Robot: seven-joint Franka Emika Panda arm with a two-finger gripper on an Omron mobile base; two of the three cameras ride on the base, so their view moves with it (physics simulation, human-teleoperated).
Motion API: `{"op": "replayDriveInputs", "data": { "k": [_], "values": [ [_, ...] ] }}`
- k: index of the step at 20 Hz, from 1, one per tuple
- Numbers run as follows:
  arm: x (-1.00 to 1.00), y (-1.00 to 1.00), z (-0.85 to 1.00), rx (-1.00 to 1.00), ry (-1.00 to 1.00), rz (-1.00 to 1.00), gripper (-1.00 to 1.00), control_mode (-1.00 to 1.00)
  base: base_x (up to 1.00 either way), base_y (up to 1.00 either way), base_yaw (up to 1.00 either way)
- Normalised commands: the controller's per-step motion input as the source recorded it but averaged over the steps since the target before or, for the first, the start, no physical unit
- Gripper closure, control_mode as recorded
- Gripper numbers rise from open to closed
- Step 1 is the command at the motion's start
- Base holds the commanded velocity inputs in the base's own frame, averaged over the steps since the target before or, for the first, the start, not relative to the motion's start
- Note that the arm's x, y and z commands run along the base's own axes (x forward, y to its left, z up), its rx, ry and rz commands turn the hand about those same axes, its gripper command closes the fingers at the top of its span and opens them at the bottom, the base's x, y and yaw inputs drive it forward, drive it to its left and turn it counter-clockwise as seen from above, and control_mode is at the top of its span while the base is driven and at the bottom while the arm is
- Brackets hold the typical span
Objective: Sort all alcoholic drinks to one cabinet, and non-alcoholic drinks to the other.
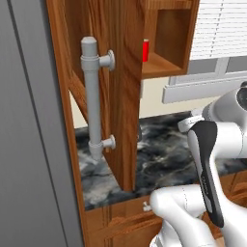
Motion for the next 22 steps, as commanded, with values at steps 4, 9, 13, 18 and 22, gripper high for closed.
{"op": "replayDriveInputs", "data": {
  "k": [4, 9, 13, 18, 22],
  "values": [
    [0.00, 0.00, 0.00, 0.00, 0.00, 0.00, 1.00, 1.00, 0.28, 0.26, 0.00],
    [0.00, 0.00, 0.00, 0.00, 0.00, 0.00, 1.00, 1.00, 0.28, 0.26, 0.00],
    [0.00, 0.00, 0.00, 0.00, 0.00, 0.00, 1.00, 1.00, 0.27, 0.26, 0.00],
    [0.00, 0.00, 0.00, 0.00, 0.00, 0.00, 1.00, 1.00, 0.30, 0.26, 0.00],
    [0.00, 0.00, 0.00, 0.00, 0.00, 0.00, 1.00, 1.00, 0.24, 0.29, 0.00]
  ]
}}
